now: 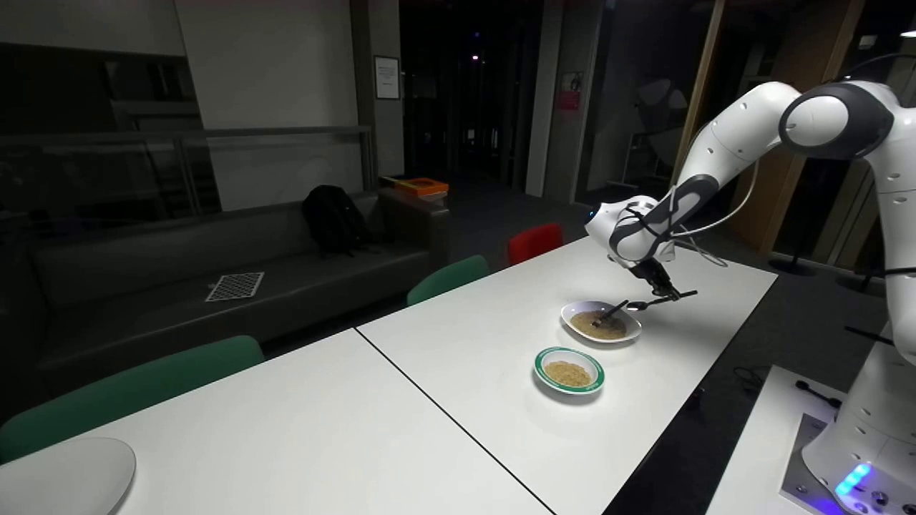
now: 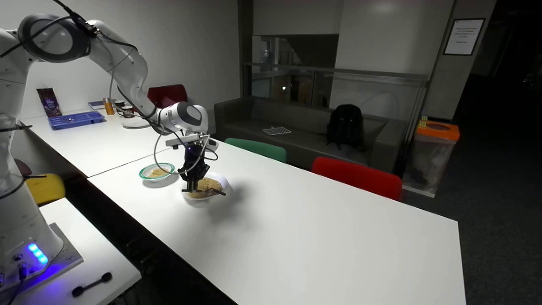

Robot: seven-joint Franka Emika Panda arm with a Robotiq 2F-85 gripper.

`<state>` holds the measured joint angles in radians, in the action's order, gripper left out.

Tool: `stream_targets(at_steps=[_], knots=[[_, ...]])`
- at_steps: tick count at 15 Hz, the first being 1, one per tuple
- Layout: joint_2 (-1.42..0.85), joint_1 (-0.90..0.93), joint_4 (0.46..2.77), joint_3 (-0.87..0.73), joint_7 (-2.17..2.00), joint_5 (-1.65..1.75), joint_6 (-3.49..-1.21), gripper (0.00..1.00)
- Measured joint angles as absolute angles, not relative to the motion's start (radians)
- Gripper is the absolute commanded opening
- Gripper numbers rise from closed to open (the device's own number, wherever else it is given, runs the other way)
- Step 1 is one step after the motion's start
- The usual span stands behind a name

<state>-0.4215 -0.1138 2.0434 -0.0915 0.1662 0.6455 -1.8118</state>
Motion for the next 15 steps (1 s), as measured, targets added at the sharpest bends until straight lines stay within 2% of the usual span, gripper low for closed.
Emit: stream_targets(at_steps=[15], knots=[[-0.413, -0.064, 2.043, -0.009, 0.211, 0.570, -1.874, 0.03]])
